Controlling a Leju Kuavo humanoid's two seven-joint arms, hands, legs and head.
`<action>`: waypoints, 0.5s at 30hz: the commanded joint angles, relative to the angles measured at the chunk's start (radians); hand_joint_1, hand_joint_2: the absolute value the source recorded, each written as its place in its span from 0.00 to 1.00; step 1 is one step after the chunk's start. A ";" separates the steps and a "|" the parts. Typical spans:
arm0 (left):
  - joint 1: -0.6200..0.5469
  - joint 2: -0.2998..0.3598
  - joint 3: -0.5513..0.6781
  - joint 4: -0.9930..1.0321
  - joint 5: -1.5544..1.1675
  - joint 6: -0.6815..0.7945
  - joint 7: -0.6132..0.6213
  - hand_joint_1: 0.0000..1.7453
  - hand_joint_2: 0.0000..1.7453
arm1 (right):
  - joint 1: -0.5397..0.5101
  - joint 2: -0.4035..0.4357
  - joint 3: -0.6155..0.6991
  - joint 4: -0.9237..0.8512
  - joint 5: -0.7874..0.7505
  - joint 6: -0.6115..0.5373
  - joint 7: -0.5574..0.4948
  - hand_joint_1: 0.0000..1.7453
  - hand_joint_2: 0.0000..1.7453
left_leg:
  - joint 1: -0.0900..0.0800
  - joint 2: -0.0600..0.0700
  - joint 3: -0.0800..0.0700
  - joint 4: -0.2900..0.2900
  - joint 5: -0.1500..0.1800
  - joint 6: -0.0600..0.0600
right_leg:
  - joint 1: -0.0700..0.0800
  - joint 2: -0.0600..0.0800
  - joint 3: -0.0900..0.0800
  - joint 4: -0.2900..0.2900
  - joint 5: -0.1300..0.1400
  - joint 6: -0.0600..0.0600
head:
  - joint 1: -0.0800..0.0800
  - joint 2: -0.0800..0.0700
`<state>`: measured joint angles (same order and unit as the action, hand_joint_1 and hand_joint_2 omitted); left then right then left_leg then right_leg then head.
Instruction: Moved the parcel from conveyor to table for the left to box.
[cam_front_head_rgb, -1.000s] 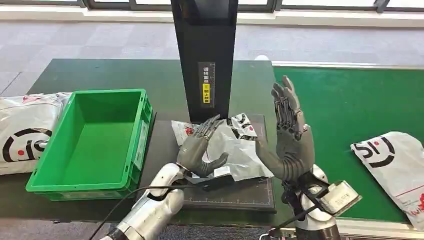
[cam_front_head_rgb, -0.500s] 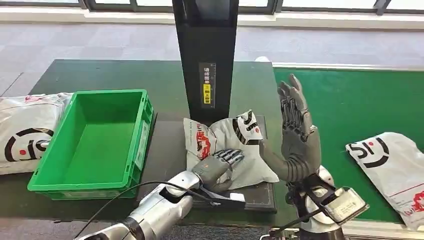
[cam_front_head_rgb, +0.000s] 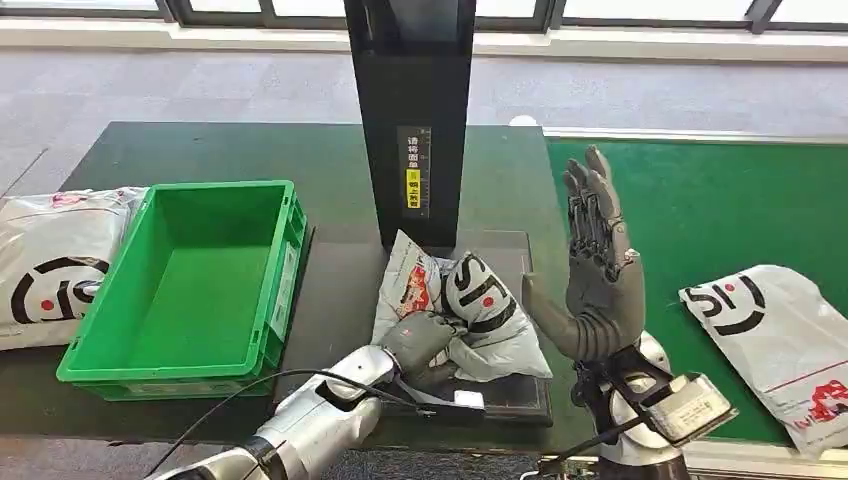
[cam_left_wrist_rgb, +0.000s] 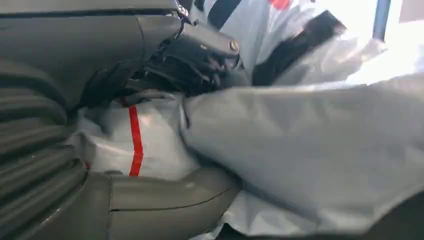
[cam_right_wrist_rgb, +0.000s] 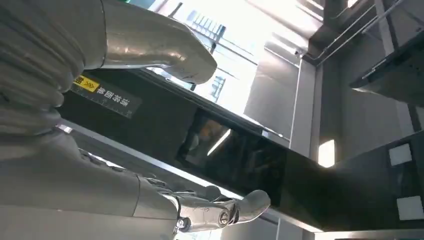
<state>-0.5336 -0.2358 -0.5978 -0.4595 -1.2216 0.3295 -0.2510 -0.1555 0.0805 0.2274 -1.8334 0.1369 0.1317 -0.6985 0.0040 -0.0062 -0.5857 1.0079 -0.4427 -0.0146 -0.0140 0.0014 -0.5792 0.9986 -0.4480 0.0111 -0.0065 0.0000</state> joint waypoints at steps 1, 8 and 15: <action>0.076 0.043 0.119 -0.250 0.042 0.201 -0.018 1.00 1.00 | -0.001 -0.024 0.004 0.017 0.001 -0.031 0.000 0.00 1.00 | 0.001 0.002 -0.003 -0.001 0.001 0.000 | 0.001 0.001 -0.003 -0.002 0.002 -0.001 | 0.000 0.000; 0.154 0.038 0.266 -0.494 0.143 0.369 -0.153 1.00 1.00 | 0.022 -0.043 0.035 -0.015 -0.014 -0.084 0.000 0.00 1.00 | 0.000 0.001 -0.005 0.000 0.000 0.000 | 0.000 0.001 -0.006 0.000 0.001 -0.001 | 0.000 0.000; 0.255 -0.007 0.469 -0.697 0.156 0.369 -0.297 1.00 1.00 | 0.024 -0.046 0.034 -0.009 -0.025 -0.082 0.000 0.00 1.00 | 0.001 0.004 -0.006 -0.001 0.000 -0.001 | 0.001 0.004 -0.008 -0.001 0.001 -0.001 | 0.000 0.000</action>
<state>-0.3609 -0.2186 -0.3618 -0.9507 -1.0758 0.6973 -0.4733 -0.1221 0.0733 0.2281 -1.8444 0.1240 0.0515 -0.6985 0.0040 -0.0058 -0.5932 1.0081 -0.4424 -0.0154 -0.0141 0.0021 -0.5874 0.9988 -0.4479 0.0107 -0.0065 0.0000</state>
